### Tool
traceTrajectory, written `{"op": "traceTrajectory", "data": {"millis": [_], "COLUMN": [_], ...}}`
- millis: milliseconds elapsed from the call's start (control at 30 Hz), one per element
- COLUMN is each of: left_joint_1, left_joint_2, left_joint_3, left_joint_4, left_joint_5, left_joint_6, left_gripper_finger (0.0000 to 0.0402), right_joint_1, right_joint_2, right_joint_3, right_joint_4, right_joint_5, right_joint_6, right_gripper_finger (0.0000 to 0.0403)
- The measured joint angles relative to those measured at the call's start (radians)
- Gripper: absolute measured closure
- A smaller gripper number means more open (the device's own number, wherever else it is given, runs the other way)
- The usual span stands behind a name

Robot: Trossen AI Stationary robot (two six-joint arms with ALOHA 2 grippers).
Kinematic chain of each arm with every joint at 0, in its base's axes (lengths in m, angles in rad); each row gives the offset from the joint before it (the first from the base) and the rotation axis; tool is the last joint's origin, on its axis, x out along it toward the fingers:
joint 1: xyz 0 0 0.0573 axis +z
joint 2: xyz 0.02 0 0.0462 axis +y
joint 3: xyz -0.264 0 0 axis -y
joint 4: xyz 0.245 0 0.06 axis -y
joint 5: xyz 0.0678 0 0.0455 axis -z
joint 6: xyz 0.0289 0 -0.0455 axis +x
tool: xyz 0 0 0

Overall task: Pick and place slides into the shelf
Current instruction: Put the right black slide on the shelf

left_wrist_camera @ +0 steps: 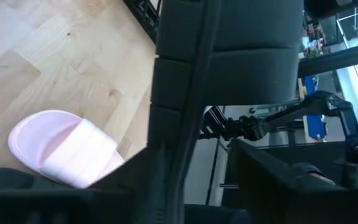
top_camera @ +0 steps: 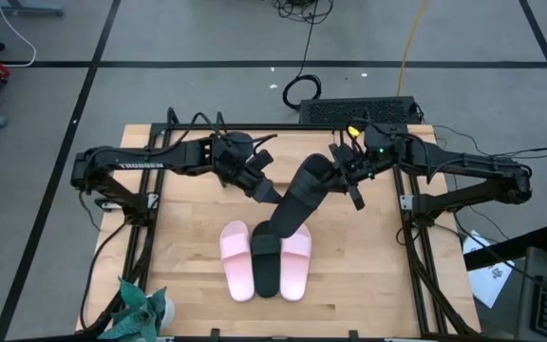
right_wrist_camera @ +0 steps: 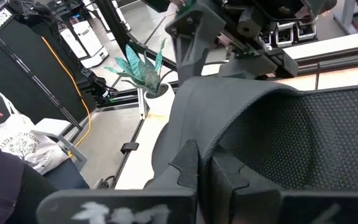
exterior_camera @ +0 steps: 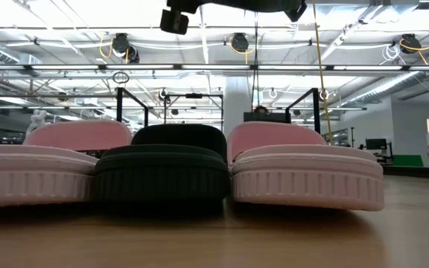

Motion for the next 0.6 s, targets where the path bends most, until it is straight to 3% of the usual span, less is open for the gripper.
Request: {"op": "traceTrajectory", "data": {"millis": [233,600], "left_joint_1": [-0.014,-0.031], "left_joint_2": [0.000,-0.001], "left_joint_3": [0.002,0.002], "left_joint_4": [0.001,-0.034], "left_joint_5": [-0.001,-0.064], "left_joint_6": [0.031,0.131], "left_gripper_finger": [0.0119,0.0127], "right_joint_1": [0.000,0.000], "right_joint_2": [0.001,-0.001], "right_joint_3": [0.000,-0.001], "right_joint_4": [0.015,0.056], "right_joint_5": [0.006,0.016], "right_joint_6": [-0.001,0.045], "right_gripper_finger": [0.0403,0.0403]}}
